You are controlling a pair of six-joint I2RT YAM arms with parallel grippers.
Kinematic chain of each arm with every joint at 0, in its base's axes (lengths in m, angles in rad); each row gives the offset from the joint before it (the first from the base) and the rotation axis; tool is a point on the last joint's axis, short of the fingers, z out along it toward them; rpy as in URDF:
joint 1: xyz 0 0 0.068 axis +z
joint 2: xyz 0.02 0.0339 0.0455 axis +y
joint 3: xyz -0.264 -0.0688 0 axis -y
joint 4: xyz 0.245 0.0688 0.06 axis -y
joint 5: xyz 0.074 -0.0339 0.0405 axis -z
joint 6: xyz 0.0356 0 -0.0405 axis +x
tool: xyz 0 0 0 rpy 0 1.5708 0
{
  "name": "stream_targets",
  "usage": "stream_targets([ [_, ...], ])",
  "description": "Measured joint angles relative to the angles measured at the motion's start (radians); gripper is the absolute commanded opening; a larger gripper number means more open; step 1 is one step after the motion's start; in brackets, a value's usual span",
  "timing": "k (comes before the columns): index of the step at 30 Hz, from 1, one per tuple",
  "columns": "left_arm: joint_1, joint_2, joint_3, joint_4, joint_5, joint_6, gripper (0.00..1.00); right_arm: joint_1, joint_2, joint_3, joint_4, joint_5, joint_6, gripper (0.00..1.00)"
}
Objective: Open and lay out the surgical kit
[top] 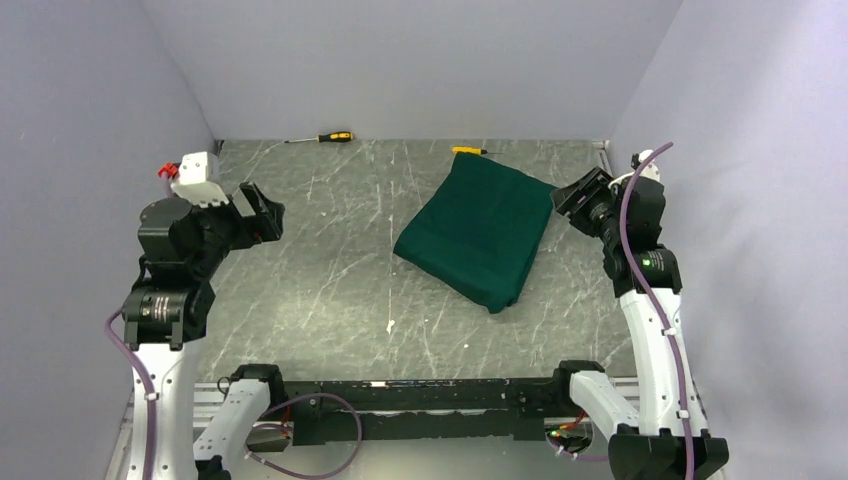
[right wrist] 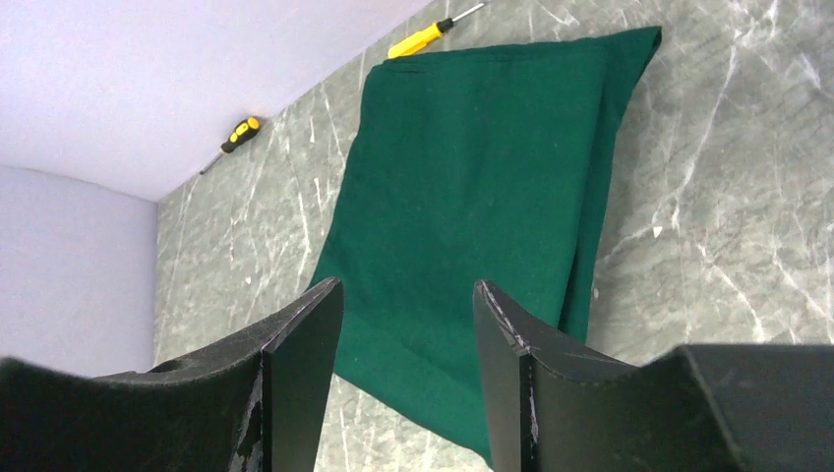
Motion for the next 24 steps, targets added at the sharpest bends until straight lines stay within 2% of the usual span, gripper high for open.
stream_targets([
  [2, 0.0, 0.019, 0.001, 0.003, 0.015, -0.011, 0.99, 0.0, 0.003, -0.006, 0.0, 0.008, 0.013, 0.59],
  [3, -0.001, 0.03, 0.001, 0.004, 0.017, -0.021, 0.99, 0.0, 0.006, -0.008, 0.0, 0.013, 0.019, 0.73],
  [4, -0.001, 0.037, 0.001, 0.005, 0.016, -0.037, 0.99, 0.0, 0.011, -0.009, 0.0, 0.019, 0.023, 0.81],
  [6, -0.002, 0.051, 0.001, 0.003, -0.008, -0.078, 0.99, 0.0, 0.018, -0.012, 0.002, 0.021, 0.033, 0.91],
  [8, -0.002, 0.063, -0.002, 0.003, -0.052, -0.114, 0.99, 0.0, 0.029, -0.018, 0.003, 0.019, 0.023, 0.96],
  [12, -0.002, 0.075, -0.014, 0.006, -0.077, -0.142, 0.99, 0.0, 0.071, -0.021, 0.001, 0.002, -0.005, 0.98],
  [17, -0.002, 0.137, -0.063, 0.071, 0.122, -0.213, 0.99, 0.0, 0.134, -0.064, -0.001, -0.027, -0.012, 0.96],
  [20, -0.012, 0.205, -0.162, 0.161, 0.241, -0.306, 0.99, 0.0, 0.177, -0.104, 0.0, -0.043, -0.005, 0.94],
  [24, -0.085, 0.336, -0.304, 0.247, 0.309, -0.423, 0.99, 0.0, 0.245, -0.163, 0.019, -0.072, 0.012, 0.87],
])
